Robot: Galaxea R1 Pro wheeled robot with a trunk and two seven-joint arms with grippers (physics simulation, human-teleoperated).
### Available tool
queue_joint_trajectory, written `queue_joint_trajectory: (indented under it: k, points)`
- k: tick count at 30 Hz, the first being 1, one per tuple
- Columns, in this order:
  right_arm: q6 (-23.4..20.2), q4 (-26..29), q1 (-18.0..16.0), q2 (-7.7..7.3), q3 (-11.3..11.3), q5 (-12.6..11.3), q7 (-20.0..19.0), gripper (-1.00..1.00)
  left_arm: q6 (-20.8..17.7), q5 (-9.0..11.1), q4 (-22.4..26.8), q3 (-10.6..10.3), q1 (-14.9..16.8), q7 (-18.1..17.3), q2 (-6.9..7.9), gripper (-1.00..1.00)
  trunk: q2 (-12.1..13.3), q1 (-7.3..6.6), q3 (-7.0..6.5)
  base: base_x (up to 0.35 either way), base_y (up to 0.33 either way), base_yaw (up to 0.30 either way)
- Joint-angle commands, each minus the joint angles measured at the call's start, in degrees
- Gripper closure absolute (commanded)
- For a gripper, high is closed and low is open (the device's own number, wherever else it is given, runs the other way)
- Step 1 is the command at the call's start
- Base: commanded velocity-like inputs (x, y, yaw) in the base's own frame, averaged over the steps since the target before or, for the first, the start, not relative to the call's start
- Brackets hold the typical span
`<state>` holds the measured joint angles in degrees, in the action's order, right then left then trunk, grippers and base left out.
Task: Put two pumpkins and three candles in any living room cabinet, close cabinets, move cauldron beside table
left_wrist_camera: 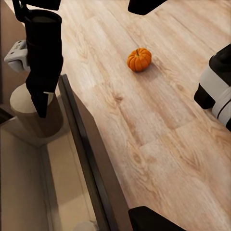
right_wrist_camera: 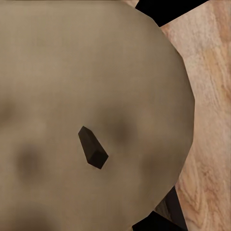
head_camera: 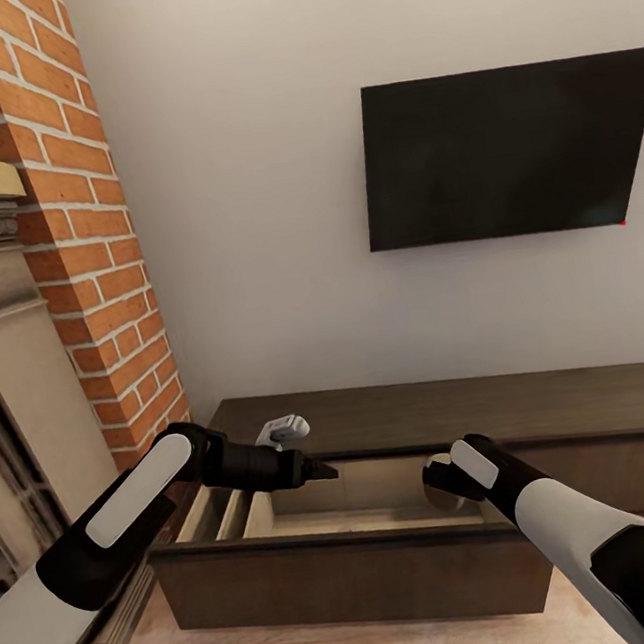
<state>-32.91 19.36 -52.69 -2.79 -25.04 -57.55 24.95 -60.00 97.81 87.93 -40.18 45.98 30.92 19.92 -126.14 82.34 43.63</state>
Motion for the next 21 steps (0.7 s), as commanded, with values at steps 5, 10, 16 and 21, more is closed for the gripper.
queue_joint_trajectory:
  k: [5, 10, 16, 21]
  points:
    - [-0.12, 0.17, -0.04, 0.01, -0.45, -0.54, 0.45, 1.0, 0.0, 0.59, 0.05, -0.05, 0.07, 0.49, 0.03, -1.0, -2.05, 1.09, 0.97, 0.0, 0.0, 0.0]
    - [-0.09, 0.2, -0.04, -0.02, -0.44, -0.54, 0.45, 1.0, 0.0, 0.57, 0.05, -0.07, 0.07, 0.49, 0.03, -1.0, -2.85, 1.53, 1.33, 0.0, 0.0, 0.0]
    - [-0.1, 0.19, -0.04, 0.13, -0.51, -0.54, 0.45, 1.0, 0.0, 0.62, 0.09, -0.07, 0.07, 0.46, 0.03, -1.0, -2.85, 1.53, 1.33, 0.017, 0.0, 0.0]
    - [-0.13, 0.23, -0.04, 0.19, -0.53, -0.54, 0.45, 1.0, 0.0, 0.65, 0.06, -0.07, 0.07, 0.46, 0.03, -1.0, -2.85, 1.53, 1.33, 0.182, 0.0, 0.0]
